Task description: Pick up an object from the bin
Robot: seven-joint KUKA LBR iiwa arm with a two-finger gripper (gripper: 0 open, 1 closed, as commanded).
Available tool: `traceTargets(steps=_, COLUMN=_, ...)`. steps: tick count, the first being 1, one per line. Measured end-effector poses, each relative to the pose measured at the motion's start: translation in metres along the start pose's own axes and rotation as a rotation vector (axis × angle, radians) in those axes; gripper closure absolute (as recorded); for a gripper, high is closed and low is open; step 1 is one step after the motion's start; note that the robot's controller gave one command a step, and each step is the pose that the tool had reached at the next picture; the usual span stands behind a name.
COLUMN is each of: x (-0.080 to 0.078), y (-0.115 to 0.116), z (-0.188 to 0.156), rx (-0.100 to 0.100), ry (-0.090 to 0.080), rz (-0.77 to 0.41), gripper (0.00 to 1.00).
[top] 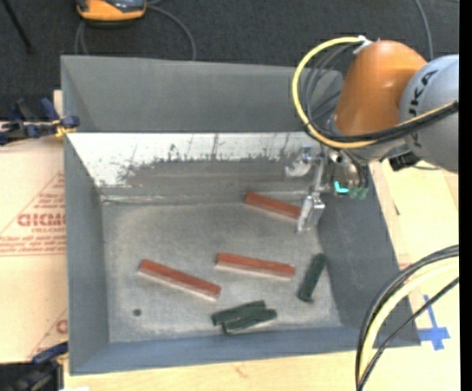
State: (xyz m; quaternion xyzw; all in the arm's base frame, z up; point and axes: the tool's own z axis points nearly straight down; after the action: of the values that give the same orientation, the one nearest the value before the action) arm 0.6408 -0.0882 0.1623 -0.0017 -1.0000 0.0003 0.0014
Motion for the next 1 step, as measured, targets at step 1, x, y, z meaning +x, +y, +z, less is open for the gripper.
traceTargets(steps=1, x=-0.0019, y=0.0002, z=-0.0049, rx=0.001, ry=-0.008, rz=-0.002, gripper=0.0)
